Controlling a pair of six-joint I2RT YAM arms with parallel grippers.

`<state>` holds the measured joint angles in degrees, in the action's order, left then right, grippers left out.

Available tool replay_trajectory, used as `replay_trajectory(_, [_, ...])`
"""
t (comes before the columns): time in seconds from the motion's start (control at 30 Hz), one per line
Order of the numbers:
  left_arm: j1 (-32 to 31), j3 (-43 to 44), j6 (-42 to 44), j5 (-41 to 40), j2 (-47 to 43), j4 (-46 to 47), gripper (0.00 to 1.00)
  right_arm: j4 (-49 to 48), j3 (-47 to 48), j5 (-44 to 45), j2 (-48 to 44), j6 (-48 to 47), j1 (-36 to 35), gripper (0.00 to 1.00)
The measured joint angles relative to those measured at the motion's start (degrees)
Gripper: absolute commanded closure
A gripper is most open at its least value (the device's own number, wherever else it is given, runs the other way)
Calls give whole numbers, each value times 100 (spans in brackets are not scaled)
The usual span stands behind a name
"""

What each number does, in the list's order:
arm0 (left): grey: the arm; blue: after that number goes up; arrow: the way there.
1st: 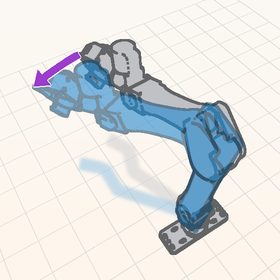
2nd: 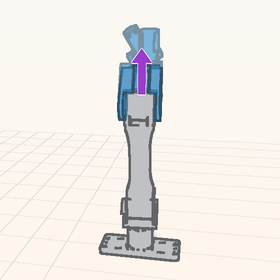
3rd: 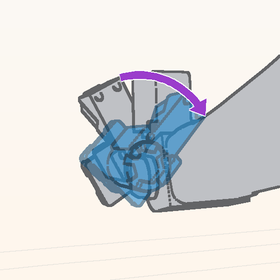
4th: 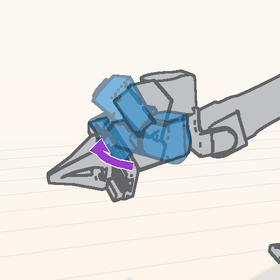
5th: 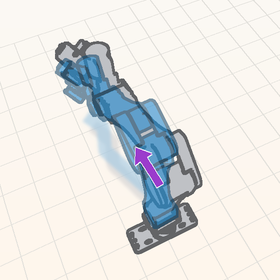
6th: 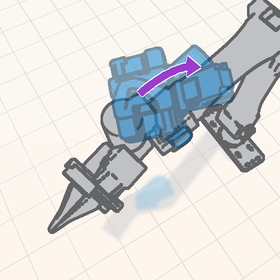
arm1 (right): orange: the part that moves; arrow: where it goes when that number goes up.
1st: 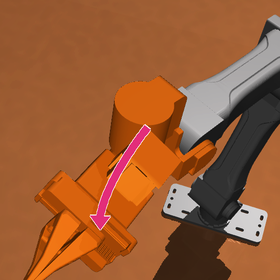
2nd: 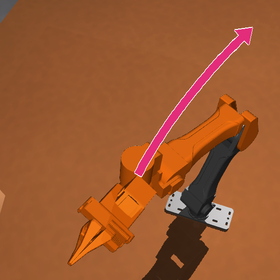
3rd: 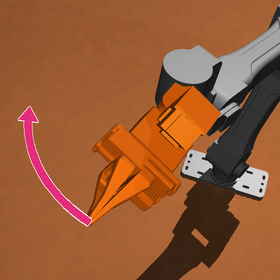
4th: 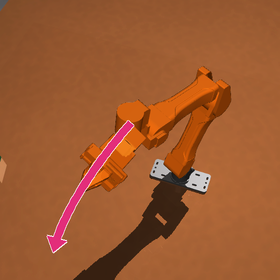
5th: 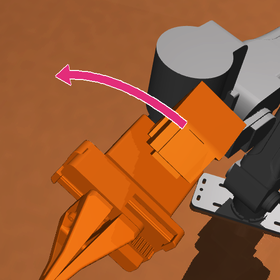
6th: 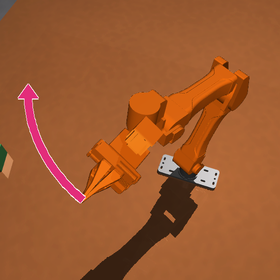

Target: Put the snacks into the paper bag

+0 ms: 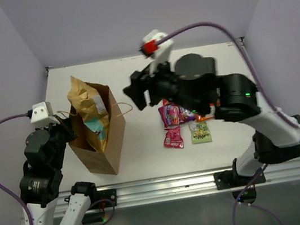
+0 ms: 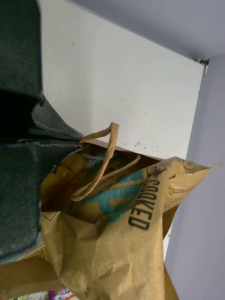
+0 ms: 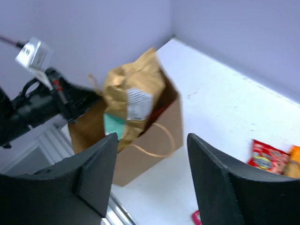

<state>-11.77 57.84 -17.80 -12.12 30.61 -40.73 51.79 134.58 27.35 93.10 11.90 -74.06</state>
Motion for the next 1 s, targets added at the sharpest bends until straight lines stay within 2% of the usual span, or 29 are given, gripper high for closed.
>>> replay_trajectory(0.1, [0,-2,-2,-273,-66,-59,100,63,-439,868,-887,-48,-22,23])
replay_trajectory(0.2, [-2,-7,-22,-442,-103,-92,100,236,-896,1569,-1381,0,146,22])
replay_trajectory(0.27, [-2,-37,-59,-595,-122,-94,100,328,-1370,1648,-1484,129,640,22])
replay_trajectory(0.43, [-4,-184,-175,-632,-120,24,100,470,-2905,1495,-1093,352,1803,21])
replay_trajectory(0.6, [-4,-365,-212,-802,-153,87,100,450,-4100,970,-553,428,2509,21])
replay_trajectory(0.87, [-4,-446,-214,-868,-275,179,100,-96,-4774,444,-437,396,3694,25])
replay_trajectory(1.0, [-4,-452,-214,-686,-409,181,100,-479,-4771,337,136,271,4094,30])
